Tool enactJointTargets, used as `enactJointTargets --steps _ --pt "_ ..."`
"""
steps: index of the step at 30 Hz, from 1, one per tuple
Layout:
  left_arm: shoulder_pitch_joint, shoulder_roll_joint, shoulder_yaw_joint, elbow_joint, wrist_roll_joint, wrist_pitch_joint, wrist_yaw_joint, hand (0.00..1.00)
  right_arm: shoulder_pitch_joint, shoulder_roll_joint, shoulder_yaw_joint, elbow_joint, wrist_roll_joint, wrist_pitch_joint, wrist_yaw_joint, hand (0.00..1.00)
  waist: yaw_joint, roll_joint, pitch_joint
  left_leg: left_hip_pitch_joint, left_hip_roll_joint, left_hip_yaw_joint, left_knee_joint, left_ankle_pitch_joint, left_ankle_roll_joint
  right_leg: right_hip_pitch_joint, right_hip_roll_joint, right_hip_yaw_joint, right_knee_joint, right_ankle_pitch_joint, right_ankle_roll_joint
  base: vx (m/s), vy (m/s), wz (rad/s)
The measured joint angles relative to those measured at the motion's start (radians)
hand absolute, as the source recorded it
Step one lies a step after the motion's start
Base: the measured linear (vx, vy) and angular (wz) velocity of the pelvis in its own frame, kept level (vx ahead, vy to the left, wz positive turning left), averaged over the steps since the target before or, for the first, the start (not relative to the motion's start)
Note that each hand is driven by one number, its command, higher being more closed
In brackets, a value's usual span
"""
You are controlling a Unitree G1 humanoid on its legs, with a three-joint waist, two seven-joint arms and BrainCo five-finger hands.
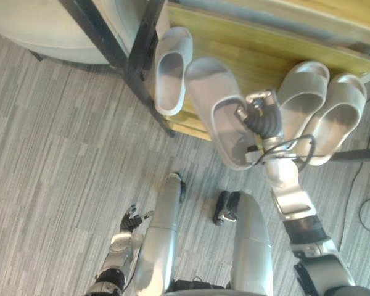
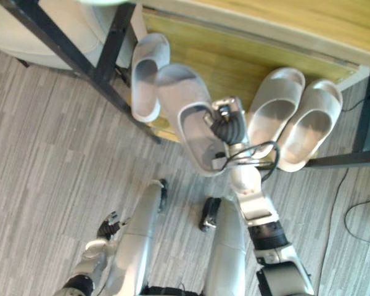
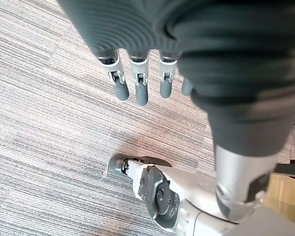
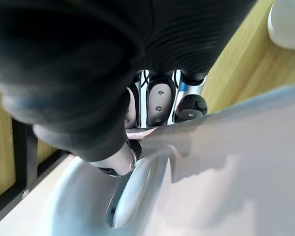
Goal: Organize the slippers on the shoe rack
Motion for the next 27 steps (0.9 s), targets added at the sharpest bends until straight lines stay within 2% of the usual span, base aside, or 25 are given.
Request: enactJointTargets --steps 9,13,22,27 --pt "0.004 -0.025 0.022 -0.034 0.007 0.0 0.04 0.0 -0.091 0.036 -0.096 0.01 -0.042 0.074 -0.124 1.0 0.026 0.0 0.0 -0.051 0.003 0.0 0.019 0.005 -0.01 -0.055 0.002 0.003 0.028 -0.001 -0.003 0.0 0.0 0.0" --pt "0.004 -0.034 0.027 -0.035 0.007 0.0 0.059 0.0 -0.159 0.044 -0.139 0.1 -0.04 0.1 -0.169 1.0 0.038 0.002 -0.006 -0.069 0.003 -0.003 0.019 0.006 -0.01 -0.073 0.002 0.0 0.029 -0.003 -0.007 0.0 0.0 0.0" --pt "0.012 -0.049 0.026 -0.034 0.004 0.0 0.078 0.0 -0.241 0.052 -0.156 0.267 -0.008 0.121 -0.172 1.0 0.064 0.004 -0.031 -0.112 0.002 -0.01 0.034 0.012 -0.02 -0.115 0.003 -0.003 0.051 -0.001 -0.027 0.0 0.001 0.01" --pt "0.012 -0.055 0.024 -0.033 -0.017 0.0 0.081 0.0 -0.321 0.048 -0.148 0.375 0.063 0.12 -0.157 1.0 0.08 0.004 -0.032 -0.143 0.0 -0.019 0.047 0.012 -0.021 -0.146 0.002 -0.008 0.074 -0.006 -0.03 -0.02 -0.002 0.01"
